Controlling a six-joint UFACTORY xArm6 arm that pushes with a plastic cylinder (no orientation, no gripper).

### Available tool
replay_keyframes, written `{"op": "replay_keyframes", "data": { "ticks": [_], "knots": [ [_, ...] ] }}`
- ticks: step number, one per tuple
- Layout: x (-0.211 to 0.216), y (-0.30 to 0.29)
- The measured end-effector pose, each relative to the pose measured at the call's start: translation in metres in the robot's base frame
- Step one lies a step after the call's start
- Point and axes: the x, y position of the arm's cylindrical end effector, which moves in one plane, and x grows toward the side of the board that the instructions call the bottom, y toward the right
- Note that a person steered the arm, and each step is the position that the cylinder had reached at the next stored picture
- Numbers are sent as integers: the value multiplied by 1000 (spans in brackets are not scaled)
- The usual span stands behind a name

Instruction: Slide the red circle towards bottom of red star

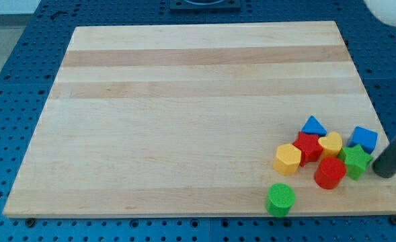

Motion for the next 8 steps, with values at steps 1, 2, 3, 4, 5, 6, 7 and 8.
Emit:
{"op": "replay_keyframes", "data": {
  "ticks": [1,2,3,4,5,6,7,8],
  "knots": [
    [-11,-25],
    [-5,-28],
    [9,-28],
    [33,-25],
    [55,-38],
    [55,-49],
    [52,-89],
    [55,-97]
  ]
}}
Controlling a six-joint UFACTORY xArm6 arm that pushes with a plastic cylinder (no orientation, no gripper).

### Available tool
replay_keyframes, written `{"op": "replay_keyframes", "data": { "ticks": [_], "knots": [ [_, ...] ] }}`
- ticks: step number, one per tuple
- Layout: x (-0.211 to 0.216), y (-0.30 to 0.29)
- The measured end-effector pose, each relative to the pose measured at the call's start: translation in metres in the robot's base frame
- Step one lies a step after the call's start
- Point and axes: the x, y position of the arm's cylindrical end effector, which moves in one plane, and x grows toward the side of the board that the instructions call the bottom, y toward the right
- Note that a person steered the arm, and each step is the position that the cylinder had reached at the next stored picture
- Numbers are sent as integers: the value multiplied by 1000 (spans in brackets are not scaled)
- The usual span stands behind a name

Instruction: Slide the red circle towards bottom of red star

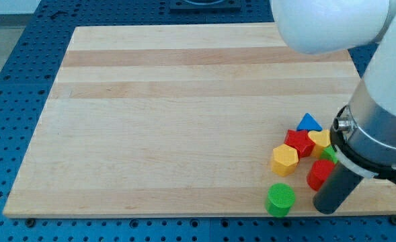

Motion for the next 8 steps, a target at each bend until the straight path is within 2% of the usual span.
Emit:
{"op": "replay_keyframes", "data": {
  "ticks": [6,8],
  "knots": [
    [0,3],
    [-8,25]
  ]
}}
